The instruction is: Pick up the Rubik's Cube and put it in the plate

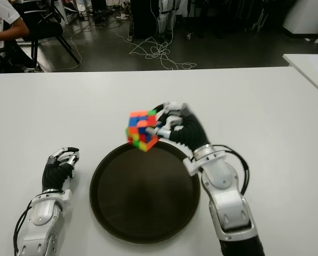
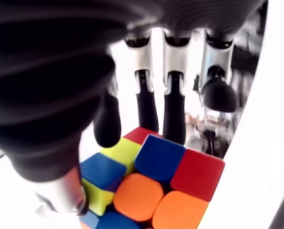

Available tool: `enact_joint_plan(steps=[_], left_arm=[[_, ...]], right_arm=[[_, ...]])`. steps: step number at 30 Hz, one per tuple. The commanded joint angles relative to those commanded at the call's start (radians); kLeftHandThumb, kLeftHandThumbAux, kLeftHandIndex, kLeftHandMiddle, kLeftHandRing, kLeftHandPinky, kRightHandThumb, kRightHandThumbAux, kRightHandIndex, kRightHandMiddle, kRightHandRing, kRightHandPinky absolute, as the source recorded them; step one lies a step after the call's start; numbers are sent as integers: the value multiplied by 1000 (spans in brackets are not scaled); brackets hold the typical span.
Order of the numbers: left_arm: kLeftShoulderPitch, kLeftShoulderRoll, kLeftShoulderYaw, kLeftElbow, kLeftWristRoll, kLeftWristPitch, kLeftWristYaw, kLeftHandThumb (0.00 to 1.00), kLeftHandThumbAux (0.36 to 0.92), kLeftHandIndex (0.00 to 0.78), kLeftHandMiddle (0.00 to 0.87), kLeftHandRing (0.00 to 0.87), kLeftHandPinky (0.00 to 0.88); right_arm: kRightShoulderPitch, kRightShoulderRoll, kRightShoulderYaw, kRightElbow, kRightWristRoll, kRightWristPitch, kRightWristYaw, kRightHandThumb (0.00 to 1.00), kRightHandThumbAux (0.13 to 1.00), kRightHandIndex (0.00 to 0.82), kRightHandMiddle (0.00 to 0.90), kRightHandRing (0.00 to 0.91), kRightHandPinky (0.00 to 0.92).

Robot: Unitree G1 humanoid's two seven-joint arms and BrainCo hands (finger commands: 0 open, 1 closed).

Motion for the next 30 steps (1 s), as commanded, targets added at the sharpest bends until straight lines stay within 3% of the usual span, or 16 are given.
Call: enact_joint_plan(steps=[10, 21, 30], left_arm=[[1, -3, -1, -4, -5, 2, -3, 711, 704, 443, 826, 829, 820], [4, -3, -4, -12, -2, 2, -3, 710, 704, 443, 831, 835, 828], [8, -4, -6, -11, 0, -1, 0, 710, 704, 444, 827, 835, 831]], right_arm=[[7, -52, 47, -33, -4, 51, 74, 344, 806, 735, 830, 835, 833], [-3, -80, 68, -40, -1, 103, 120, 320, 818, 691, 817, 829, 823], [-6, -118, 113, -23, -131, 136, 75, 268, 854, 691, 809, 825, 822]])
